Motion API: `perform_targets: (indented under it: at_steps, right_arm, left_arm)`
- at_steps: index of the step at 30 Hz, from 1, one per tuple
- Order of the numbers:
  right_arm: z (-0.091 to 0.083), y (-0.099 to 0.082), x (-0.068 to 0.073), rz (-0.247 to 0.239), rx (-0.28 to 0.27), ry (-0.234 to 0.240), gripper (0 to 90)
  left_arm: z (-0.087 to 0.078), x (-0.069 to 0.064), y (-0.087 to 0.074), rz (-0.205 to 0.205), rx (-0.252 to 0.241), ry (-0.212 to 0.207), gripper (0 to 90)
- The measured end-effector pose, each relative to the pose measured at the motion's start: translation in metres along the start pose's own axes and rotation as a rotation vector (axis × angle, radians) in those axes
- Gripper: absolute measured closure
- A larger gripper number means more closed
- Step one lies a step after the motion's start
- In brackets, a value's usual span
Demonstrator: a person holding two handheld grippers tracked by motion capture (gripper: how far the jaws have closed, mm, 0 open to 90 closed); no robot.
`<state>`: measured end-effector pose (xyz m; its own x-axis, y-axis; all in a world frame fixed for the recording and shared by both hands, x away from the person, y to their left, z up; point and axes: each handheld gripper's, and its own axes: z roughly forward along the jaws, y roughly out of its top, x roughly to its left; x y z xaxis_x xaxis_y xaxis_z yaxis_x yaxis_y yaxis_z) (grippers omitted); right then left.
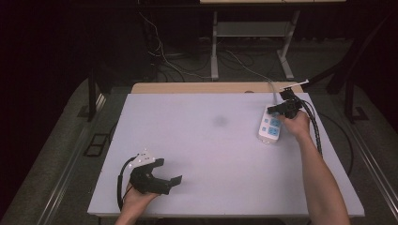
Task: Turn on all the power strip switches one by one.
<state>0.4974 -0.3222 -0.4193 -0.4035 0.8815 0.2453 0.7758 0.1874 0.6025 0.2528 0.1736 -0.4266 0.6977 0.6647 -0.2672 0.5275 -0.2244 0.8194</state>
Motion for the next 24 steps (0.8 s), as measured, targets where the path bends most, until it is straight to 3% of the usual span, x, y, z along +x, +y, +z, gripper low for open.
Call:
perform_targets:
  at_steps: [8, 19, 24]
  right_arm:
    - [-0.019, 0.003, 0.006, -0.014, -0.068, 0.040, 90.0]
    - [-0.041, -0.001, 0.017, -0.030, -0.095, 0.055, 90.0]
    - [-0.050, -0.007, 0.025, -0.022, -0.119, 0.088, 86.2]
  left_arm:
    - [0.000, -0.002, 0.000, -0.001, -0.001, 0.000, 0.0]
    - [0.000, -0.003, 0.000, 0.003, -0.001, -0.004, 0.0]
    - [0.000, -0.003, 0.001, 0.009, -0.003, -0.006, 0.0]
